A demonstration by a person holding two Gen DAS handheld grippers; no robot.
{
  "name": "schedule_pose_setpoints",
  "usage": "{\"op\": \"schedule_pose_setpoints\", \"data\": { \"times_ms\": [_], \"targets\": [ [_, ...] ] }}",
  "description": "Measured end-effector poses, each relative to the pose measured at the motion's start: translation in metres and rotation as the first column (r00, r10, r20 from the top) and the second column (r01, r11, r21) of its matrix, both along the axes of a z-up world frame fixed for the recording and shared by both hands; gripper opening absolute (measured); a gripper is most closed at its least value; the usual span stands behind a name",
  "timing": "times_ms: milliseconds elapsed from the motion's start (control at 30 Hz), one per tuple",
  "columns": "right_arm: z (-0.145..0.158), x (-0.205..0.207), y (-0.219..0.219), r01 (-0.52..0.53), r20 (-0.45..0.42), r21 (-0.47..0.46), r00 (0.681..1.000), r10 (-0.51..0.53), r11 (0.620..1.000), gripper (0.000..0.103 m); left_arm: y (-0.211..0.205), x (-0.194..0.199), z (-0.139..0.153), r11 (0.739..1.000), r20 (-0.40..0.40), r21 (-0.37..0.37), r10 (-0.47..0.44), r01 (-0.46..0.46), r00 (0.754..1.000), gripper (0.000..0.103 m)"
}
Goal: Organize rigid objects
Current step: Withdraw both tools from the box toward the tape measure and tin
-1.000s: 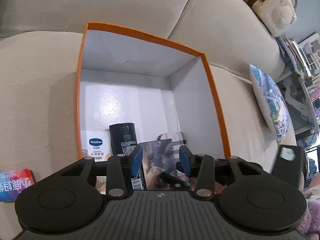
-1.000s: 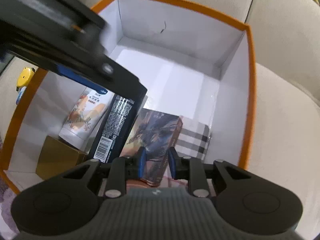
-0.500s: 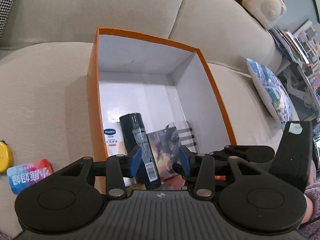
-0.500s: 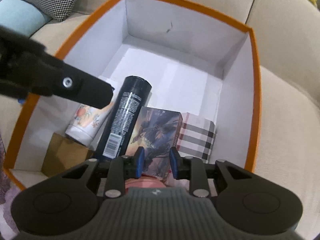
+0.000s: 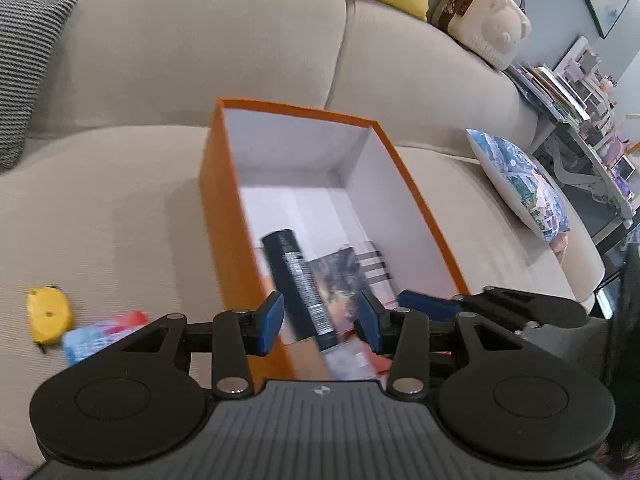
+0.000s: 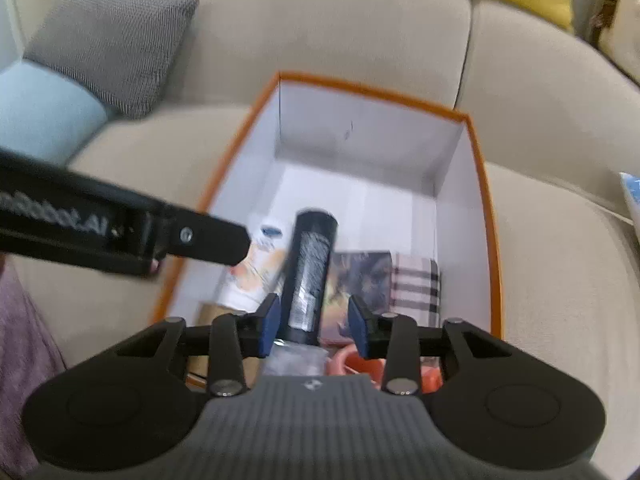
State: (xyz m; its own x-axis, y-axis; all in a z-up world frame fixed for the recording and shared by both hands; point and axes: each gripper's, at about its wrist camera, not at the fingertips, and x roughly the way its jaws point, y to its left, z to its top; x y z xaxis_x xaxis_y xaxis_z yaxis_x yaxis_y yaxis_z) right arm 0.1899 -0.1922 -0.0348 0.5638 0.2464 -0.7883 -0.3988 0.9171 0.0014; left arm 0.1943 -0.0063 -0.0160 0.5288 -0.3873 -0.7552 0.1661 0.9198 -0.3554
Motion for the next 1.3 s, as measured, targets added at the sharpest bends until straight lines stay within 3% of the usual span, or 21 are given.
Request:
{"op": "schedule_pose_setpoints", "data": {
  "times_ms": [300,467,733,933,1100,1300],
  "targets": [
    [0.009,-0.024,0.049,0.009,0.04,0.134,0.999,-0.015,0.991,0.051,0.058,-0.031,-0.004,0.995,0.028,0.069,0.075,-0.077,0.997,0.05],
    [0.004,-0.033,0.091,-0.079,0.04,0.1,0.996,0.076,0.992,0.051,0.093,-0.038,-0.022,0.991,-0.018,0.084,0.111,-0.109,0.994,0.05],
    [-0.021,-0.028,0.144,-0.25,-0.053,0.013,0.967,0.25,0.968,0.048,0.13,-0.035,-0.052,0.992,-0.07,0.12,0.039,-0.031,0.997,0.048],
    [-0.043,-0.009,0.165,-0.291,-0.115,-0.038,0.952,0.285,0.956,0.048,0.146,-0.02,-0.066,0.986,-0.113,0.166,0.008,0.011,0.994,0.048],
    [-0.059,0.011,0.186,-0.384,-0.164,-0.082,0.916,0.367,0.92,0.048,0.162,-0.003,-0.078,0.977,-0.145,0.213,0.026,0.006,0.989,0.048],
    [-0.076,0.029,0.218,-0.547,-0.209,-0.161,0.832,0.514,0.821,0.051,0.177,0.014,-0.087,0.98,-0.187,0.198,0.068,-0.031,0.98,0.053]
  ]
}}
